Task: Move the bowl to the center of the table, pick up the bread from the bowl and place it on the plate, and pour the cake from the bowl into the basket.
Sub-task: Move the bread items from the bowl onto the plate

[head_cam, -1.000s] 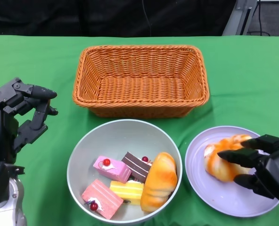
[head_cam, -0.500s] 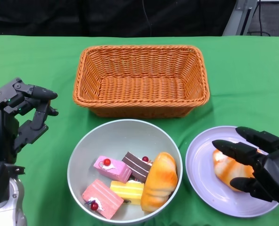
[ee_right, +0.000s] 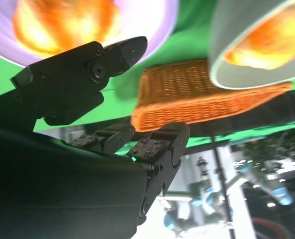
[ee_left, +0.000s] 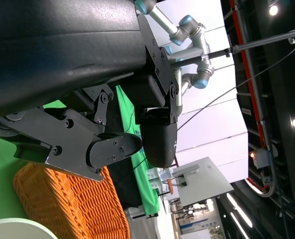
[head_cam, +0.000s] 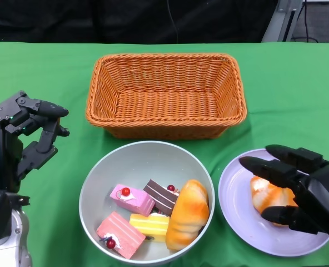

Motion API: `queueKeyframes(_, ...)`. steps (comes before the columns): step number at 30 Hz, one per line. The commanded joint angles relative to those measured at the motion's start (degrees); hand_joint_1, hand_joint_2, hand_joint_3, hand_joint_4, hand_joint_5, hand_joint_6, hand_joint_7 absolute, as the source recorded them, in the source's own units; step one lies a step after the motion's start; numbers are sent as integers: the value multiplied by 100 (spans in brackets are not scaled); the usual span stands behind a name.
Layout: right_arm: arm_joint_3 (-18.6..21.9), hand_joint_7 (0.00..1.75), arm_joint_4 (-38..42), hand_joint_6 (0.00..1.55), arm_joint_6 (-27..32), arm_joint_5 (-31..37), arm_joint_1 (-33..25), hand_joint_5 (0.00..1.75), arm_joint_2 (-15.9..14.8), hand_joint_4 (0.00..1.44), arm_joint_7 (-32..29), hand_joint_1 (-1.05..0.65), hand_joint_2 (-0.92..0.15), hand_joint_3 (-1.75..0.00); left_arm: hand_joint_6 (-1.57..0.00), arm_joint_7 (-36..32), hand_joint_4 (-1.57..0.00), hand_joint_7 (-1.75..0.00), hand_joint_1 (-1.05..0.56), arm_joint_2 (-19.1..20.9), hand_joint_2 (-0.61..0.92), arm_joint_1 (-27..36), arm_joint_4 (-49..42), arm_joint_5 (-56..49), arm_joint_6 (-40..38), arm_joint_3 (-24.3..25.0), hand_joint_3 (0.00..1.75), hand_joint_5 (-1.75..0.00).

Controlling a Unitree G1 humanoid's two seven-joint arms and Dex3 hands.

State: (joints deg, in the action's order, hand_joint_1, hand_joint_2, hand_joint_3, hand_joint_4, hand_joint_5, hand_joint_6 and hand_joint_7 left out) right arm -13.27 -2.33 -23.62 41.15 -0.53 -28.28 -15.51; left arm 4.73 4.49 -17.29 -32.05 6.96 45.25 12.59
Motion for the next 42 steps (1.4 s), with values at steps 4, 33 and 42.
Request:
queueKeyframes(4, 169, 3, -534, 64, -159, -482, 240, 9, -173, 69, 887, -58, -79, -1, -89, 24, -85, -104, -11, 59, 76, 31, 60, 33, -51, -20, 68, -146)
queueKeyframes(33, -573, 2, 644, 80, -1308, -529, 2235, 7, 213, 86, 2162, -63, -74, 0, -88, -24, -84, -104, -12, -44, 74, 121, 253, -85, -88, -165, 71, -149)
queueKeyframes(42, -759, 1, 1135, 81, -1500, -433, 2613, 5, 269, 86, 2252, -62, -70, 0, -87, -34, -83, -105, -11, -138, 75, 140, 368, -54, -147, -191, 71, -149)
